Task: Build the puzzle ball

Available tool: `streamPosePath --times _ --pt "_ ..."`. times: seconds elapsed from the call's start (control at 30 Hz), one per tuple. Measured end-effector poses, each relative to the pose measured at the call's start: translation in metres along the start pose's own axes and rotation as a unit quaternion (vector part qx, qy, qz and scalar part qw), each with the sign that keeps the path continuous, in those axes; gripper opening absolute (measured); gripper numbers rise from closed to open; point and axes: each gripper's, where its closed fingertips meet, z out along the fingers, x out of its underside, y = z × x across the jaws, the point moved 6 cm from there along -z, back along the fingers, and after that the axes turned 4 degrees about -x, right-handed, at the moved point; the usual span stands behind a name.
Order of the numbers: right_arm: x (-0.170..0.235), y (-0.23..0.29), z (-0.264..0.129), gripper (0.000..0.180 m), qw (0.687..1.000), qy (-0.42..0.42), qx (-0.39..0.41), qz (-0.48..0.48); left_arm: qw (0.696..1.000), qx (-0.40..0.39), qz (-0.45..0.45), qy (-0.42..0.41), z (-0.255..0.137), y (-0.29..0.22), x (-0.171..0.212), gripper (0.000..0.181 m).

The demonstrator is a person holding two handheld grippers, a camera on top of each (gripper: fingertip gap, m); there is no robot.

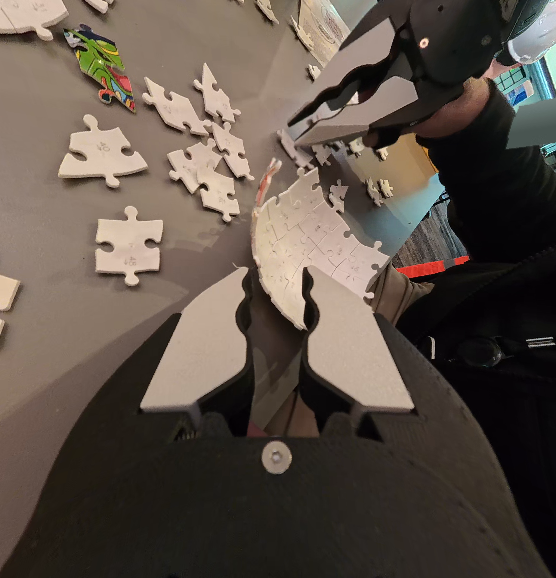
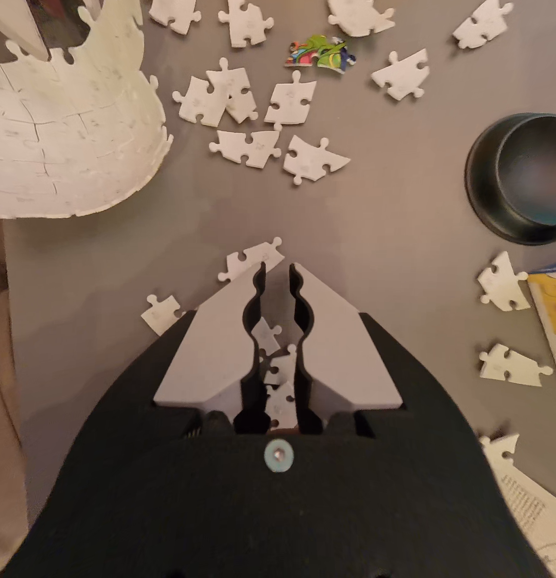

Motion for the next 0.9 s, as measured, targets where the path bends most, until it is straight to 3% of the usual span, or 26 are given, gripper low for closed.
streamPosePath --times 0.23,0.37,0.5,0.7,0.9 --pt "0.004 0.009 -0.007 0.014 0.999 0.003 -0.052 0.008 1.000 0.000 -0.001 0.000 0.000 0.000 0.000 0.029" --pt "-0.004 0.008 0.007 0.005 0.999 0.003 -0.035 0.004 1.000 -0.001 0.000 0.001 0.000 0.000 0.000 0.030" --pt "-0.016 0.004 0.017 0.008 1.000 -0.018 -0.023 0.006 1.000 -0.001 0.002 0.002 0.001 0.000 0.000 0.030" --pt "-0.006 -0.011 -0.020 0.011 0.999 -0.024 0.007 0.028 1.000 -0.003 0.002 0.003 0.001 0.000 0.000 0.030" --pt "0.030 -0.011 -0.046 0.010 0.998 0.027 -0.022 0.050 1.000 -0.003 0.002 0.003 0.001 0.000 0.000 0.030"
